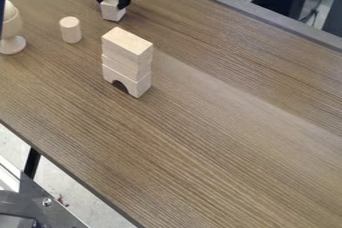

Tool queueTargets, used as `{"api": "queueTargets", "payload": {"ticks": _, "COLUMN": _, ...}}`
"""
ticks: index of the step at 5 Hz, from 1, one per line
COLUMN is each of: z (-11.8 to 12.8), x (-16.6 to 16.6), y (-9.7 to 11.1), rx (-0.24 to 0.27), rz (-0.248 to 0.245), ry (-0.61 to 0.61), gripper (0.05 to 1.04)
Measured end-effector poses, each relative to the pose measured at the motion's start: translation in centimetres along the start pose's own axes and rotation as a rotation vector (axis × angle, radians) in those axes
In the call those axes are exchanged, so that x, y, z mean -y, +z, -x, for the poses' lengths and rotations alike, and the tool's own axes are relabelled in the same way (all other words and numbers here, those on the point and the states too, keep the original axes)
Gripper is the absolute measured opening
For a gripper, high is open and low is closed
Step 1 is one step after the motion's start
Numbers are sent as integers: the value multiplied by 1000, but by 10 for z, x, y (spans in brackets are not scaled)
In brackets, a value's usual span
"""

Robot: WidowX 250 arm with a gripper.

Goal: Move the cube to the top left of the table

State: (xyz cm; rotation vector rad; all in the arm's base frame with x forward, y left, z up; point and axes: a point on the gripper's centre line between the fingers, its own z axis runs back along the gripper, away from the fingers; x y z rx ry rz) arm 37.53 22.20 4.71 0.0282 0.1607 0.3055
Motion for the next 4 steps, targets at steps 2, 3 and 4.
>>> {"api": "queueTargets", "payload": {"ticks": 2, "z": 11, "x": 9, "y": -4, "rx": -23, "rz": 66, "ry": -22, "gripper": 997}}
{"api": "queueTargets", "payload": {"ticks": 3, "z": 26, "x": 4, "y": 48, "rx": 99, "rz": 85, "ry": -6, "gripper": 997}}
{"api": "queueTargets", "payload": {"ticks": 4, "z": 52, "x": 6, "y": 89, "rx": 176, "rz": 102, "ry": 19, "gripper": 997}}
